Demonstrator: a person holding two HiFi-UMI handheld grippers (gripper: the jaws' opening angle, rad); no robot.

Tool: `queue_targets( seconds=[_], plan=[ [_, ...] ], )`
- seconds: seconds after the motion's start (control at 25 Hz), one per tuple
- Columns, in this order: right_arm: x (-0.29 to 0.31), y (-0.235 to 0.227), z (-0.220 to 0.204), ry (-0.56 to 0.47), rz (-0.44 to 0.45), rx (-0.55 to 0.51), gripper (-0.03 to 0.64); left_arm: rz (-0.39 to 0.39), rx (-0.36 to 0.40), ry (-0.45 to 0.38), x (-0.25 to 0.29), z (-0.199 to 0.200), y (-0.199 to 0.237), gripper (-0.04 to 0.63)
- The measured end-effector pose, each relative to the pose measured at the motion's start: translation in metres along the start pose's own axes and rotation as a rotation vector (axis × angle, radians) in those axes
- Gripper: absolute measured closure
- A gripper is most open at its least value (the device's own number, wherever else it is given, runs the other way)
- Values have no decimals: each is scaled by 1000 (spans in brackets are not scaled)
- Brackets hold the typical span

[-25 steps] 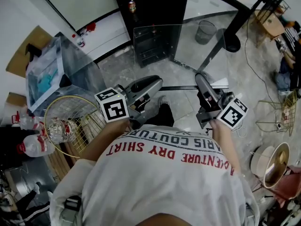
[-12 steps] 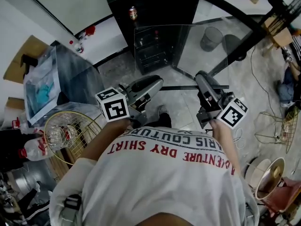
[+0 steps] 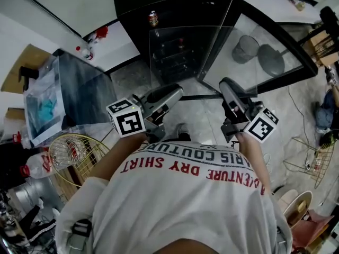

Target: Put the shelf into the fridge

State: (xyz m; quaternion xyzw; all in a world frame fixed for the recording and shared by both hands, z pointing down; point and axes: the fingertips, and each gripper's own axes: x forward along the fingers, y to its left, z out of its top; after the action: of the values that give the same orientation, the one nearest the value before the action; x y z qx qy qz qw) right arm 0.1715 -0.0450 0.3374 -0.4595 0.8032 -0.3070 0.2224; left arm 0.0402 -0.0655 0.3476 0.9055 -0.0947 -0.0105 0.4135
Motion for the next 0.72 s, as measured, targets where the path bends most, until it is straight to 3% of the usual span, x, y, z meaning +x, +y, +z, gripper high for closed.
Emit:
queue_targets(
  seconds=[0.44,0.72],
  plan=[
    [60,-38,-1,70,14,35,514,67,-52,-35,4,30,55,492],
    [60,-39,-3,81,22,34,517,60,-48,-47,3,27,57,492]
  ],
)
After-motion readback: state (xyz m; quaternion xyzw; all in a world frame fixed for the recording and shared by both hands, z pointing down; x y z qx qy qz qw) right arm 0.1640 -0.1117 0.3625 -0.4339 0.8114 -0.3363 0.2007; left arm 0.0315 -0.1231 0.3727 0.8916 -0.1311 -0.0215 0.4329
